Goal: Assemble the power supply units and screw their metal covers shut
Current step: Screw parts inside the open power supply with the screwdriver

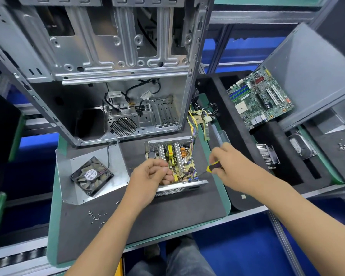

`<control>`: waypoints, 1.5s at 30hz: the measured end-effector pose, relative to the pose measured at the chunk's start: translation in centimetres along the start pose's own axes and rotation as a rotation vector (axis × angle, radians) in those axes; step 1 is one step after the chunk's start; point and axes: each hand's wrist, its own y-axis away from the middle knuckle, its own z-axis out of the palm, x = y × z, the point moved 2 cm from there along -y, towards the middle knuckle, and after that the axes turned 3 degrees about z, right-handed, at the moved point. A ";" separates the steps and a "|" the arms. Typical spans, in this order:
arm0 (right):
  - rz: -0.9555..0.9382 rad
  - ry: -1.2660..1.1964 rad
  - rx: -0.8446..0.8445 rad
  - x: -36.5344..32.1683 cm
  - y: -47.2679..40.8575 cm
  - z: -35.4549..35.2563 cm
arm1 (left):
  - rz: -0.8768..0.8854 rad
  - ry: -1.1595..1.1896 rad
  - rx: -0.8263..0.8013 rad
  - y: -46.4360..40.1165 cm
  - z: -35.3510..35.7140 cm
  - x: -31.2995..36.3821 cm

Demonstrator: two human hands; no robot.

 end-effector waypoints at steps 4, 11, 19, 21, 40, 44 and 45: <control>0.028 0.054 0.140 0.1 -0.1 0.1 | -0.016 -0.052 -0.022 0.0 0.2 -0.5; 0.115 -0.060 0.048 0.6 -0.1 0.4 | -0.016 -0.254 -0.048 0.2 0.6 -0.7; -0.053 0.192 0.108 1.1 -0.7 0.1 | -0.042 -0.299 -0.036 0.2 0.9 -0.4; 0.005 0.169 0.103 1.1 -0.6 0.6 | -0.045 -0.308 -0.035 0.1 1.1 -0.4; 0.096 -1.249 0.241 2.5 1.9 4.7 | -0.166 0.395 0.136 -0.2 0.5 0.9; 0.088 -1.241 0.218 1.1 1.7 5.9 | -0.144 0.514 0.145 -0.2 0.1 0.8; 0.085 -1.246 0.211 0.8 1.7 6.1 | -0.143 0.529 0.152 -0.2 0.1 0.8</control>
